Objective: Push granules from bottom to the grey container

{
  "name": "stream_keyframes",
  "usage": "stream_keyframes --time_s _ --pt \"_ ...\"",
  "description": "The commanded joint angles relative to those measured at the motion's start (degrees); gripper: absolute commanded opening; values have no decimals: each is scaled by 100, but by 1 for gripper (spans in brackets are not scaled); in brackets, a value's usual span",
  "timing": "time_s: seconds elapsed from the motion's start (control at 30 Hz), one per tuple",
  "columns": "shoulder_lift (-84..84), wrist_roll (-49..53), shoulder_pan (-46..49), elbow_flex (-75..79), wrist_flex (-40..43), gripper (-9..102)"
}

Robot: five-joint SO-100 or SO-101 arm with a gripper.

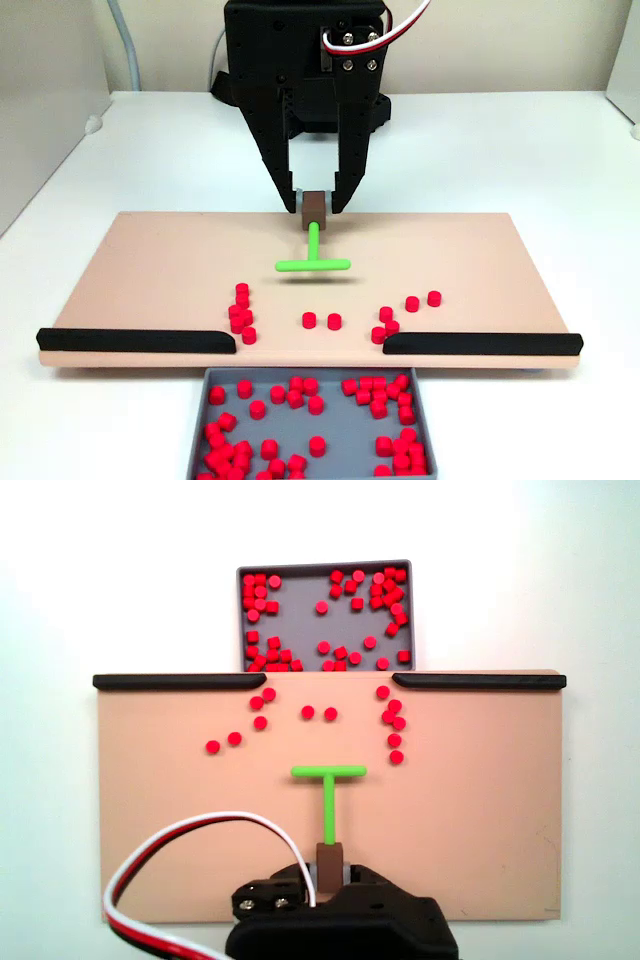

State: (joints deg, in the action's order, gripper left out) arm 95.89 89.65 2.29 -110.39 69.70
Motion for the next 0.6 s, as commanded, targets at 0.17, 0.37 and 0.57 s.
stream_keyframes --time_s 0.17,0.37,0.57 --pt "-62 44 0 35 -26 0" --pt "-149 9 -18 35 -123 0" --pt "-308 35 -26 35 -343 0"
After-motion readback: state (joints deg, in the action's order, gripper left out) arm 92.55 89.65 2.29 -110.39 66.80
